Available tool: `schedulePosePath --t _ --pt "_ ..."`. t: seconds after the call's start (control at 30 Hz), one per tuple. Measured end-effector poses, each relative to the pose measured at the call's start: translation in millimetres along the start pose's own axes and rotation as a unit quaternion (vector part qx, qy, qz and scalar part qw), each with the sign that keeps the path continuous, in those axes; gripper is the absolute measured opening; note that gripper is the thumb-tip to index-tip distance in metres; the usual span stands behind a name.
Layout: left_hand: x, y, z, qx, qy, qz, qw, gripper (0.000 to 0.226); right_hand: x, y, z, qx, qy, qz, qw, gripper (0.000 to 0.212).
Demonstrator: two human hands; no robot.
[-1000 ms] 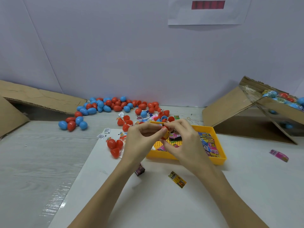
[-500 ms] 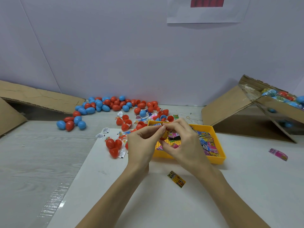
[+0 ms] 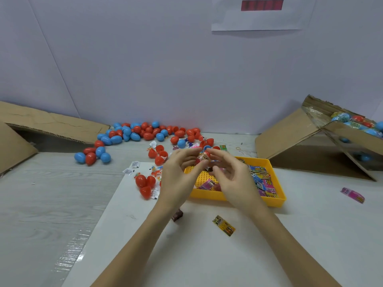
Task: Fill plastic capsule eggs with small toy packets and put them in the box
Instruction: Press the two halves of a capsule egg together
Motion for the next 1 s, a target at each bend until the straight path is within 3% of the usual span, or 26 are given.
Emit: schedulePosePath --t 0.07,0.13,0.27,0.37,0.67,0.83,1.0 --pt "2 0 -12 -0.082 0.068 0.007 0.994 0.039 6 1 -3 -0.026 0.056 -0.031 0.998 0.03" --pt "0 -3 -21 -0.143 0.1 0.013 0.985 0.034 12 0 -7 -0.043 0.061 -0.061 0.995 0.035" --pt "-3 -8 -30 -0.222 0.151 0.005 0.963 0.033 16 0 -20 -0.082 0.124 -0.073 0.986 0.035" --pt "-9 -11 -31 -0.219 0.137 0.027 0.966 0.044 18 1 -27 -0.105 0.18 -0.086 0.974 0.03" --pt "-14 -15 -25 -0.197 0.124 0.011 0.972 0.045 24 -2 -19 -0.061 0.062 -0.133 0.987 0.026" --pt "-14 -14 -23 -0.201 0.115 0.01 0.973 0.042 18 -2 -20 -0.088 0.108 -0.107 0.984 0.036" --pt "-14 -16 -23 -0.21 0.122 0.007 0.97 0.045 17 -3 -28 -0.109 0.155 -0.111 0.976 0.032"
Point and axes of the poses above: each hand's wrist, its own y-axis towards the middle knuckle, its own x-axis out of the back of the hand, z = x × y, the point moved 9 cm from there along y, towards the middle knuckle
